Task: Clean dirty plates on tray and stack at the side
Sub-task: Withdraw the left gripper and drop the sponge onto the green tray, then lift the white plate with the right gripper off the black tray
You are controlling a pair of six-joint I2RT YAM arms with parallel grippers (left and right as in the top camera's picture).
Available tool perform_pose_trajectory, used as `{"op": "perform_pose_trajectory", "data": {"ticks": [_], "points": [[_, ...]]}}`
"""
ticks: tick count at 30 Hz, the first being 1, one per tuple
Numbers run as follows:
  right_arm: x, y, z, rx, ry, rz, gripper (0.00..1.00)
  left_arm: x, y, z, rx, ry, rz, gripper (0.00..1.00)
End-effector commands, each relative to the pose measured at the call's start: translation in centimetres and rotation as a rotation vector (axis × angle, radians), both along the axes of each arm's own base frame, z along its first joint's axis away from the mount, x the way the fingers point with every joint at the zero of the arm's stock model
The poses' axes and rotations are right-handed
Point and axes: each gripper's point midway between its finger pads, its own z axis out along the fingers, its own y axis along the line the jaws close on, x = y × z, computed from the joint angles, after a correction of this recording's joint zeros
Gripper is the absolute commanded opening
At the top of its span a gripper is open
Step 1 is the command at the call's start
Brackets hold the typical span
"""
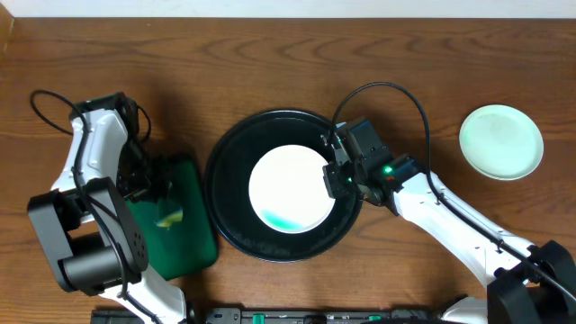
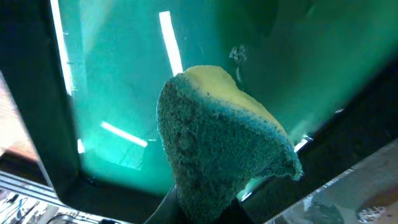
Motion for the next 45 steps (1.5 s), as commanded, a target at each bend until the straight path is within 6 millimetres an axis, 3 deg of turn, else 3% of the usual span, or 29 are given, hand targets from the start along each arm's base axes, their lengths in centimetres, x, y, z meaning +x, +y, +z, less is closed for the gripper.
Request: {"op": "perform_pose_trajectory", "data": {"ticks": [1, 2, 4, 6, 11, 17, 22, 31, 39, 45], "points": [[0.1, 0.3, 0.7, 0.006, -0.022, 0.017, 0.01, -1.3, -0.8, -1.0, -0.033, 0.027, -0.017, 0.14], [0.0, 0.3, 0.7, 0.004, -0.020, 0.017, 0.01, -1.4, -0.8, -1.1, -0.034, 0.029, -0.017, 0.24], [0.0, 0.2, 0.6, 0.002, -0.016, 0.017, 0.01, -1.4, -0.8, -1.2, -0.033, 0.026, -0.017, 0.30], [0.0, 0.2, 0.6, 0.001, -0.016, 0.017, 0.01, -1.2, -0.8, -1.2, -0.031, 0.021, -0.017, 0.42], [0.0, 0.2, 0.6, 0.001, -0.016, 0.017, 0.01, -0.9, -0.7, -1.3, -0.027, 0.006, -0.016, 0.51], [0.4, 0.6, 1.2, 0.001, -0.052, 0.058, 0.01, 0.8, -0.7, 0.8, -0.023, -0.093, -0.009, 0.56], [1.6, 1.4, 3.1, -0.002, -0.131, 0.129, 0.01, 2.0, -1.1, 5.0, 0.019, -0.258, -0.039, 0.56], [2.9, 1.0, 4.6, -0.188, -0.286, 0.237, 0.01, -0.2, -3.9, 10.2, 0.040, -0.381, -0.149, 0.57], [3.6, 0.9, 6.3, -0.391, -0.431, 0.233, 0.01, 1.4, -3.2, 15.1, 0.141, -0.659, -0.144, 0.63], [4.0, 2.0, 9.5, -0.405, -0.486, 0.237, 0.01, 0.8, -3.2, 15.8, 0.145, -0.679, -0.134, 0.66]]}}
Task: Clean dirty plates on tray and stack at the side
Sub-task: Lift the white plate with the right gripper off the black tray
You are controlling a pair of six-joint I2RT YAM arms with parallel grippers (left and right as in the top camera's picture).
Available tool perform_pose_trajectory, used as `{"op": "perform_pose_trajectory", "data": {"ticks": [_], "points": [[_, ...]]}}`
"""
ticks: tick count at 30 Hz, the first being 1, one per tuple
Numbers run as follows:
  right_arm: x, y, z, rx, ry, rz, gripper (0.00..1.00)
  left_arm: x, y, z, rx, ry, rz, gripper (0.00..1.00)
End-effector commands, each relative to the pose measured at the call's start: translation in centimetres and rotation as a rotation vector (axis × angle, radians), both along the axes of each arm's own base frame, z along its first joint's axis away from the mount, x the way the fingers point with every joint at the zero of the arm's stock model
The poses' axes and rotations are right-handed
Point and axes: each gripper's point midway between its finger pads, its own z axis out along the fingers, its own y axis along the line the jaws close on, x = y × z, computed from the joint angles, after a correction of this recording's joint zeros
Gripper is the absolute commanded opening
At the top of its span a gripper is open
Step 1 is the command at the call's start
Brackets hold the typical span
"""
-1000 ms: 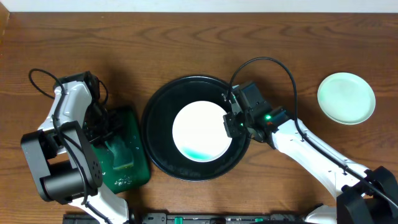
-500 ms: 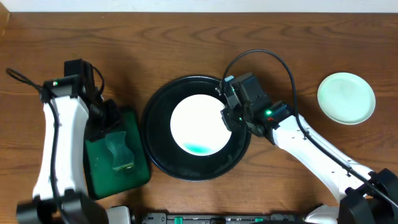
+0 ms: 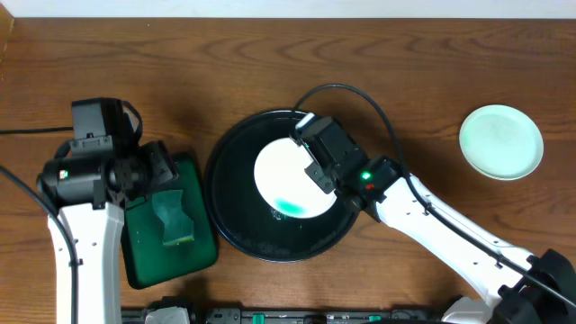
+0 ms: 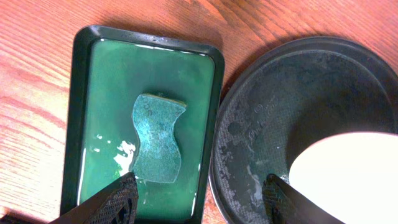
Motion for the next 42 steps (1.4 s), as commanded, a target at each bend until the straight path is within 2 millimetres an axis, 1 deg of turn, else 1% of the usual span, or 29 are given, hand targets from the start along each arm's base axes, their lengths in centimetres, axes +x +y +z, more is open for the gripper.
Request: {"op": "perform_pose_trajectory", "data": {"ticks": [1, 4, 7, 13, 16, 20, 24, 29, 35, 42], "points": [[1.4, 0.4, 4.1, -0.011, -0.112, -0.016, 0.01, 0.0, 0.3, 0.2, 0.016, 0.006, 0.008, 0.66], [1.7, 0.5, 6.0, -0.060, -0.184, -0.025, 0.01, 0.1, 0.3, 0.2, 0.017, 0.006, 0.007, 0.66], [1.7, 0.3, 7.3, -0.166, -0.269, -0.015, 0.01, 0.5, 0.4, 0.2, 0.018, -0.002, 0.007, 0.66], [0.3, -0.1, 9.8, -0.454, -0.444, 0.009, 0.01, 1.1, 0.5, -0.1, 0.018, -0.004, 0.007, 0.66], [-0.5, 0.0, 11.1, -0.557, -0.511, 0.018, 0.01, 1.3, 0.5, -0.5, 0.015, 0.013, 0.007, 0.66], [-1.7, 0.4, 12.3, -0.631, -0.574, 0.021, 0.01, 1.4, 0.5, -0.9, 0.013, 0.028, 0.007, 0.66], [-2.8, 1.1, 12.7, -0.694, -0.601, 0.067, 0.01, 1.4, 0.5, -0.9, 0.013, 0.027, 0.007, 0.66], [-4.1, 2.0, 13.0, -0.722, -0.627, 0.104, 0.01, 1.4, 0.5, -0.9, 0.013, 0.027, 0.008, 0.66], [-4.2, 1.4, 14.0, -0.804, -0.661, 0.084, 0.01, 1.4, 0.5, -0.9, 0.013, 0.027, 0.008, 0.66], [-4.2, 1.3, 14.1, -0.810, -0.663, 0.081, 0.01, 1.4, 0.5, -0.9, 0.013, 0.027, 0.008, 0.66]]}}
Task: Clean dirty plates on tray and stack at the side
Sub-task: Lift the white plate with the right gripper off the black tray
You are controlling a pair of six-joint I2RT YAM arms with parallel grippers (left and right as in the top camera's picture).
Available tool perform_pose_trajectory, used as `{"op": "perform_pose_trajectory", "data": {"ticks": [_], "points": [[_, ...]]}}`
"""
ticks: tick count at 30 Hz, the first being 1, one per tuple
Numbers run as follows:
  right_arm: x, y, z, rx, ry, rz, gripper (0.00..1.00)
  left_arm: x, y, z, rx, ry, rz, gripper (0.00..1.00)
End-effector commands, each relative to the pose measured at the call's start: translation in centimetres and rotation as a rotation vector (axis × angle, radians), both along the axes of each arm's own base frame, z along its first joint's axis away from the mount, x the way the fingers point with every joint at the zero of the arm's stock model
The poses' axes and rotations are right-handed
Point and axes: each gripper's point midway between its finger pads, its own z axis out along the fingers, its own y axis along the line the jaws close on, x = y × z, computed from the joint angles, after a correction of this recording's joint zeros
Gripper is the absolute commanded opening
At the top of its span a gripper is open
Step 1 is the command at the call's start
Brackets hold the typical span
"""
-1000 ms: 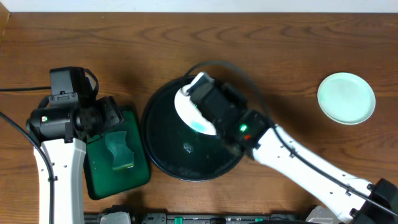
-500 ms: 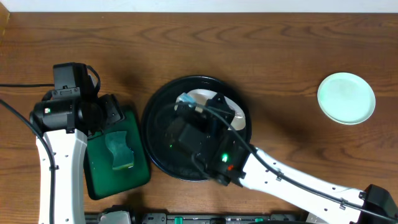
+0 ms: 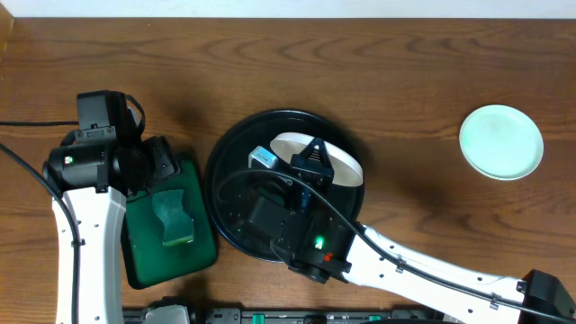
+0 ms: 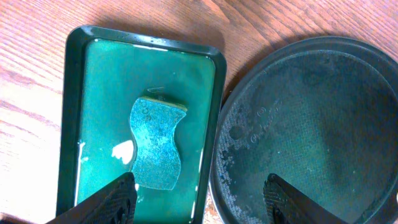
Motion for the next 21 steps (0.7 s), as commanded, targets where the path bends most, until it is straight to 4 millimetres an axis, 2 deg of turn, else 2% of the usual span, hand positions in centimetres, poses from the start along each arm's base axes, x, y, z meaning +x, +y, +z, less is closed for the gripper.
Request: {"op": "perform_pose_trajectory", "data": {"ticks": [1, 17, 21], "points": [[0.0, -0.5, 1.6, -0.004, -0.047, -0.026, 0.01, 0.2, 0.3, 0.4, 0.019, -0.009, 0.007, 0.66], [0.0, -0.5, 1.6, -0.008, -0.045, -0.023, 0.01, 0.2, 0.3, 0.5, 0.019, -0.009, 0.007, 0.66], [0.2, 0.5, -0.2, 0.157, 0.035, 0.002, 0.01, 0.2, 0.3, 0.5, 0.019, -0.010, 0.007, 0.66]]}}
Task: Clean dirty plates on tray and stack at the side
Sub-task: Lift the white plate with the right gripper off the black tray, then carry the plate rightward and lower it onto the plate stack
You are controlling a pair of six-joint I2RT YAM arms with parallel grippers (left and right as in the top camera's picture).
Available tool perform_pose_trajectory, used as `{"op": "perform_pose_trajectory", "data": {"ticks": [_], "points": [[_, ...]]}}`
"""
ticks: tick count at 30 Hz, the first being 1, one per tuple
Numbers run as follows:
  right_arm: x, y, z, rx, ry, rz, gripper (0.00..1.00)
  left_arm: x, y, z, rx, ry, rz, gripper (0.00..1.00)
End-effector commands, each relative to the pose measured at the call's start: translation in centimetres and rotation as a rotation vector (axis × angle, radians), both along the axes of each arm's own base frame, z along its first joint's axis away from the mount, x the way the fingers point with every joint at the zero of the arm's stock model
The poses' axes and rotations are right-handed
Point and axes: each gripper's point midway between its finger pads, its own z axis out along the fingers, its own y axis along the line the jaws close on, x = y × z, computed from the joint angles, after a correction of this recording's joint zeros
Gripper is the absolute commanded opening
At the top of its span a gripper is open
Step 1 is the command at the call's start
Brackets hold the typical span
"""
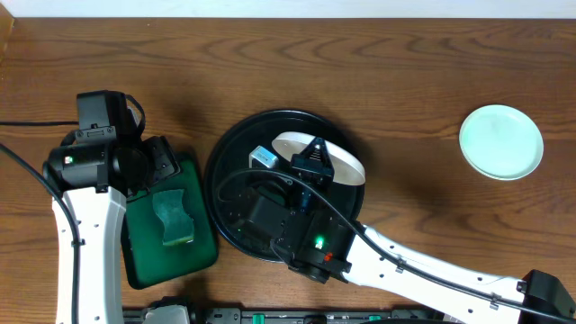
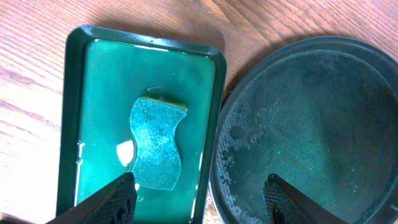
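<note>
A white plate (image 1: 344, 167) stands tipped on edge over the far half of the round black tray (image 1: 232, 171), with my right gripper (image 1: 313, 153) shut on its rim; its face is hidden from above. The blue-green sponge (image 1: 173, 219) lies loose in the green tray of liquid (image 1: 144, 247). In the left wrist view the sponge (image 2: 155, 151) is just ahead of my open left gripper (image 2: 202, 199), which hovers over the seam between the green tray (image 2: 143, 43) and the black tray (image 2: 311, 112). From overhead the left gripper (image 1: 157, 162) sits at the green tray's far end.
A pale green plate (image 1: 501, 141) rests on the wooden table at the far right. My right arm (image 1: 405, 270) runs from the bottom right corner across the table's front, its wrist over the black tray's near half. A wet film speckles the black tray's floor.
At first my left gripper held the sponge in the green tray while the right gripper sat at the rim of the flat, teal-smeared white plate. Then the sponge lay released, the left gripper open above it, the plate lifted. Since then the plate stands on edge.
</note>
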Motion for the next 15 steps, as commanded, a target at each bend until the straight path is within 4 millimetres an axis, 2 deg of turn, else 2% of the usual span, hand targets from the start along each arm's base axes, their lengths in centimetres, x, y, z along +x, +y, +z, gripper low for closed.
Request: {"op": "perform_pose_trajectory", "data": {"ticks": [1, 4, 7, 12, 13, 15], "points": [[0.1, 1.0, -1.2, 0.241, 0.083, 0.007, 0.01, 0.2, 0.3, 0.5, 0.019, -0.009, 0.007, 0.67], [-0.8, 3.1, -5.3, 0.564, 0.344, 0.004, 0.01, 0.2, 0.3, 0.4, 0.019, -0.008, 0.007, 0.66], [-0.7, 3.9, -7.3, 0.823, 0.529, -0.072, 0.01, 0.1, 0.3, 0.4, 0.018, -0.006, 0.007, 0.67], [3.0, 1.3, -7.4, 1.018, 0.555, -0.204, 0.01, 0.1, 0.3, 0.3, 0.018, -0.004, 0.007, 0.66], [4.5, -0.2, -7.3, 1.102, 0.582, -0.261, 0.01, 0.1, 0.3, 0.2, 0.017, -0.002, 0.007, 0.66], [6.1, -2.3, -7.2, 1.200, 0.589, -0.339, 0.01, 0.0, 0.3, 0.0, 0.016, 0.004, 0.007, 0.67]]}}
